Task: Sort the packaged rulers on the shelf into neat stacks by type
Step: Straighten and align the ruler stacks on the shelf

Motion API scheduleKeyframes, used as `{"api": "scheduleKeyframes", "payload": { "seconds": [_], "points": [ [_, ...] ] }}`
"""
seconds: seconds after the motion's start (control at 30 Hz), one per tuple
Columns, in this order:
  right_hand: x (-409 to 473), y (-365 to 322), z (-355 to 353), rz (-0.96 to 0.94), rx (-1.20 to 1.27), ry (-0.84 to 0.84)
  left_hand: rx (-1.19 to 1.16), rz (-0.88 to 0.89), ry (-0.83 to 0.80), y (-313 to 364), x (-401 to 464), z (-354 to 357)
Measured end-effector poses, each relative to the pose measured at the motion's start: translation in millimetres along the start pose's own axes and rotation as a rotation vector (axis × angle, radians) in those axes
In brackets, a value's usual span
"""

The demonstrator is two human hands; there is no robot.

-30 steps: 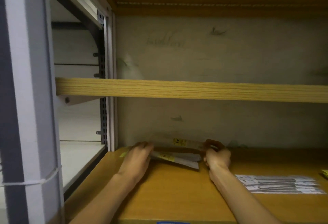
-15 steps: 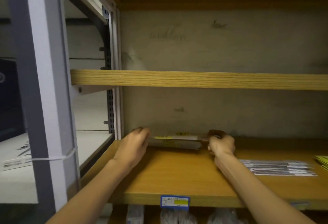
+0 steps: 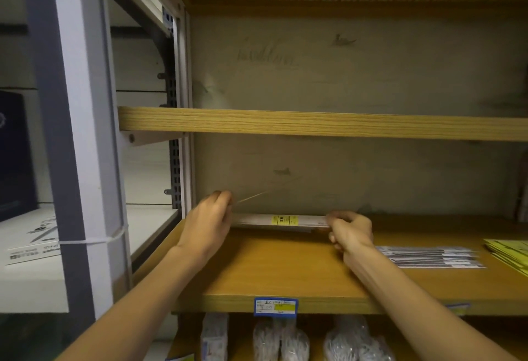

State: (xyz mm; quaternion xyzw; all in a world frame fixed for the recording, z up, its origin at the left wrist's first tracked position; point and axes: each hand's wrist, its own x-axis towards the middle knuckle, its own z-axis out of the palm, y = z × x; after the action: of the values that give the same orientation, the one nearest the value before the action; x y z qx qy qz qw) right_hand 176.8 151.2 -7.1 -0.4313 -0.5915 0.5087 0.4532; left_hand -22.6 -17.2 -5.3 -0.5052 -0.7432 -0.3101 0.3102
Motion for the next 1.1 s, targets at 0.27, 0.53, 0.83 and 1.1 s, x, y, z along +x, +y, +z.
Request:
{"api": "scheduleKeyframes", "payload": {
  "seconds": [0.27,0.53,0.83,1.1],
  "points": [
    [-15.1,9.1,0.0,0.006,-0.009,-0.114,-0.054,-0.026,0.001,4.2,-4.7,1.1],
    [-21.5,11.9,7.2,0.012,-0.04,-0.131,-0.056,-0.027,-0.024,6.5,-5.3,4.3],
    [-23.3,16.1,7.4,-0.074,-0.203,-0.155,-0.052,-0.037,-0.036,0.9,-6.1,9.8],
    [-24.9,19.0,6.1,-0.257,-0.454,-0.186,-0.054,-0.03,-0.042,-2.6,-4.2,14.7]
  ]
}}
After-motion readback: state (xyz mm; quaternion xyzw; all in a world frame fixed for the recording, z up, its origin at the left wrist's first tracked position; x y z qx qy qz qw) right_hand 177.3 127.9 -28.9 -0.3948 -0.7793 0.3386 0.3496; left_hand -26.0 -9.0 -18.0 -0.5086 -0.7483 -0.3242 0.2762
